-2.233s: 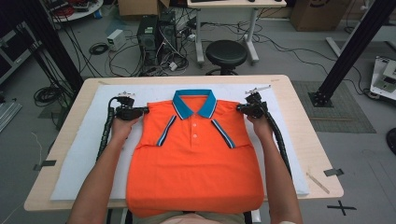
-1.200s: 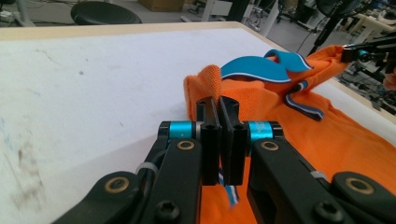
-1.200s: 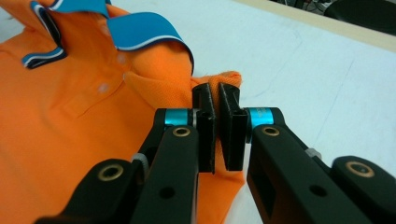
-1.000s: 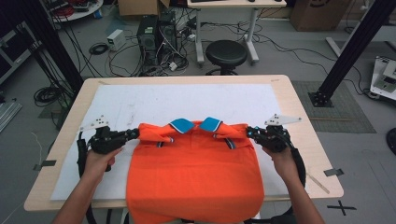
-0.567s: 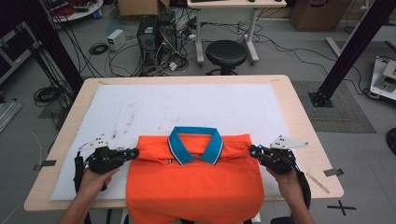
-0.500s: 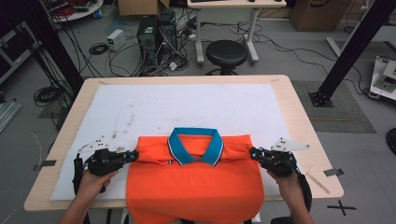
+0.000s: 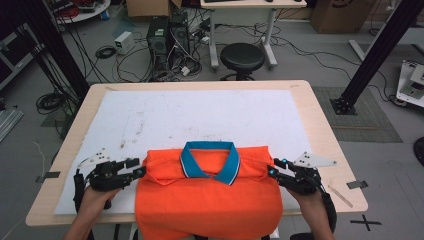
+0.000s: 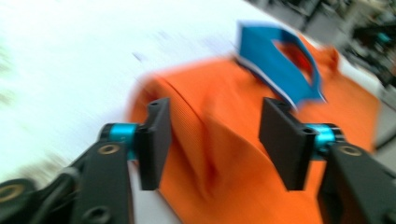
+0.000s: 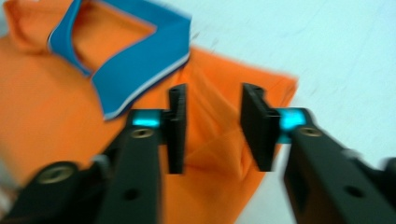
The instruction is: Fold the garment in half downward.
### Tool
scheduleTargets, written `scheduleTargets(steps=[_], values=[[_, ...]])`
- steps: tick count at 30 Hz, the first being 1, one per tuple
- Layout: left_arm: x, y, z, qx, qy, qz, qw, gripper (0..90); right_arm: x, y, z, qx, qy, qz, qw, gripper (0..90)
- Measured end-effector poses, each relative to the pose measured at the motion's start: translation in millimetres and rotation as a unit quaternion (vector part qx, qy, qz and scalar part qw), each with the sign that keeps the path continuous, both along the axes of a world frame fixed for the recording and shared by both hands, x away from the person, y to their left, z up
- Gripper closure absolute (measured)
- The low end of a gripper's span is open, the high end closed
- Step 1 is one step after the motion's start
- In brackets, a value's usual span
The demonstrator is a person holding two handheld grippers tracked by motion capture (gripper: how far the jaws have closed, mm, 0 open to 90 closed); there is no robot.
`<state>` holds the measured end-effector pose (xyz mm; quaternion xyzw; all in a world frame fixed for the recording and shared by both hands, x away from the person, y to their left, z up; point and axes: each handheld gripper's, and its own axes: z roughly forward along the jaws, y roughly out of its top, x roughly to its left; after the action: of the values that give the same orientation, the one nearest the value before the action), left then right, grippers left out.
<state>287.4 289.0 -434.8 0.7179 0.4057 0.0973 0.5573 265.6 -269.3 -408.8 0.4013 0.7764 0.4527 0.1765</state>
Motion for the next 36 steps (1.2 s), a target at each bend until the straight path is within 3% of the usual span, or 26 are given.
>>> scheduleTargets(steps=[3, 7, 11, 14, 16, 19, 23, 25, 28, 33, 36], values=[[19.0, -1.6, 3.0, 0.003, -0.011, 0.024, 0.9997, 39.1, 12.3, 0.0, 4.2, -0.001, -0.008, -0.023, 0.9997, 50.9], [43.5, -5.1, 0.5, 0.021, 0.014, 0.043, 0.9987, 37.3, 39.7, 0.8, 4.6, -0.009, 0.002, -0.053, 0.9986, 48.9], [60.0, -13.6, -8.0, 0.04, 0.041, 0.021, 0.9981, 34.5, 69.1, 4.7, -5.4, -0.034, 0.033, -0.062, 0.9969, 48.0], [65.5, -19.1, -16.8, 0.06, 0.069, 0.013, 0.9958, 34.6, 84.6, 7.9, -15.0, -0.039, 0.055, -0.061, 0.9958, 47.1], [67.4, -21.4, -20.1, 0.071, 0.079, 0.011, 0.9943, 40.1, 92.8, 12.1, -21.8, -0.059, 0.069, -0.058, 0.9942, 47.7], [68.2, -23.8, -21.9, 0.084, 0.084, 0.006, 0.9929, 55.2, 99.3, 15.2, -28.4, -0.079, 0.083, -0.057, 0.9918, 48.8], [67.6, -25.5, -22.0, 0.09, 0.085, 0.002, 0.9923, 70.1, 102.7, 15.3, -33.2, -0.075, 0.103, -0.053, 0.9903, 54.0], [66.9, -26.6, -21.7, 0.091, 0.085, 0.004, 0.9923, 74.5, 104.2, 15.6, -36.7, -0.068, 0.122, -0.04, 0.9894, 63.1], [67.0, -27.2, -21.1, 0.089, 0.082, 0.009, 0.9925, 77.1, 104.4, 14.6, -36.6, -0.053, 0.131, -0.025, 0.9897, 78.5], [71.5, -24.0, -19.8, 0.057, 0.079, 0.024, 0.995, 78.2, 104.4, 15.4, -31.2, -0.064, 0.108, -0.028, 0.9917, 81.9], [76.8, -25.0, -16.1, 0.058, 0.079, 0.028, 0.9948, 78.3, 108.4, 13.7, -26.9, -0.059, 0.099, -0.039, 0.9926, 81.9]])
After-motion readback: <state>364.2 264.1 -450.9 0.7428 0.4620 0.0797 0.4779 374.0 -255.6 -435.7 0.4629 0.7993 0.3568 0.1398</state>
